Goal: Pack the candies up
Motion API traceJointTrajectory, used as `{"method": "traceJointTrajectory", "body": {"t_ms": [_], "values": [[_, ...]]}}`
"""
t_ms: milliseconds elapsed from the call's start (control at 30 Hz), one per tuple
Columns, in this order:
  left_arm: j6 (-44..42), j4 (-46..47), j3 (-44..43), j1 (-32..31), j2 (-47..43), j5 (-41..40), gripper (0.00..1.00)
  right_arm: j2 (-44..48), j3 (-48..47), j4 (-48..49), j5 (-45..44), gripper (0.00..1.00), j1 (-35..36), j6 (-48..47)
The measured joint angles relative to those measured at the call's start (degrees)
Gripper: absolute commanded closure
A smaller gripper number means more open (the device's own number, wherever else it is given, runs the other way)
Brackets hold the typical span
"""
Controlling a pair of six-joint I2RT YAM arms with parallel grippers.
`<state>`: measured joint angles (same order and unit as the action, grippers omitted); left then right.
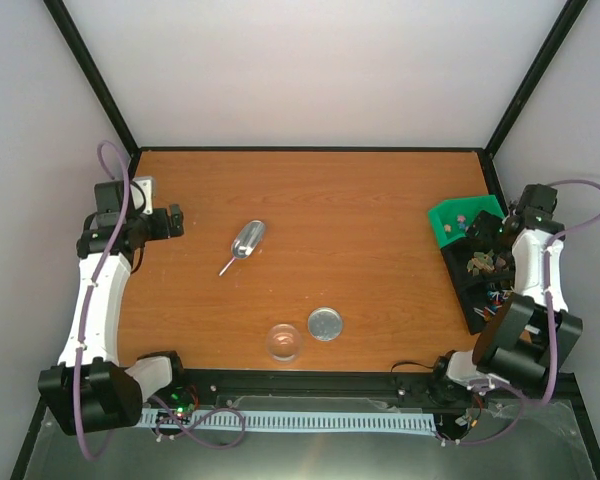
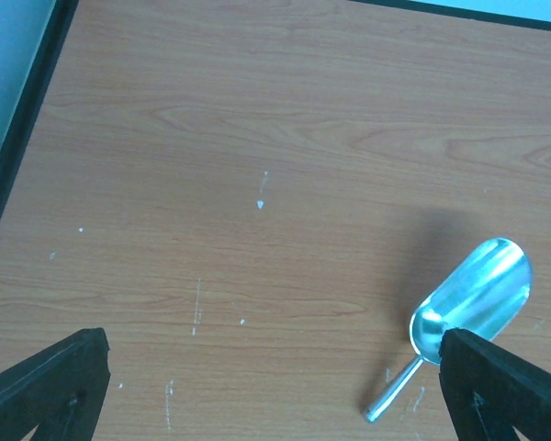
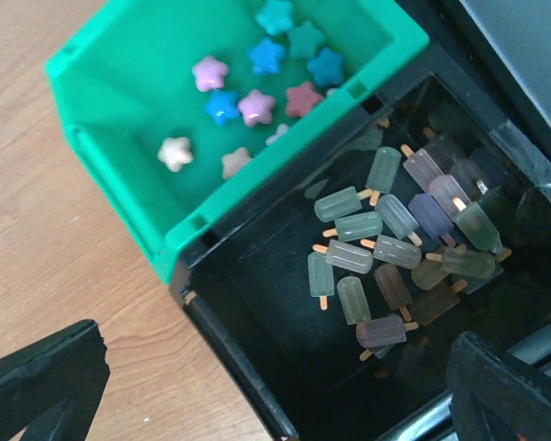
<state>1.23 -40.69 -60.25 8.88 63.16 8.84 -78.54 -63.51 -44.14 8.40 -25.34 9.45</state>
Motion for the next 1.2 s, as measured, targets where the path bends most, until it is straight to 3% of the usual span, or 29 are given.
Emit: {"method": "traceJointTrajectory", "body": {"t_ms": [600, 1000, 1200], "values": [[4.85, 0.57, -0.83, -0.02, 2.38, -6.05, 0.00, -18.78, -8.63, 4.15, -3.76, 0.02, -0.70, 11.50], [5.55, 0.61, -0.83, -0.02, 5.33, -7.39, 0.00, -26.36, -12.74, 5.99, -6.73, 0.29, 3.58, 15.28], [5.88, 0.37, -0.90, -0.04, 5.86, -8.00, 0.00, -27.12, -12.96, 6.56, -8.33, 0.35, 5.44, 15.39]]}}
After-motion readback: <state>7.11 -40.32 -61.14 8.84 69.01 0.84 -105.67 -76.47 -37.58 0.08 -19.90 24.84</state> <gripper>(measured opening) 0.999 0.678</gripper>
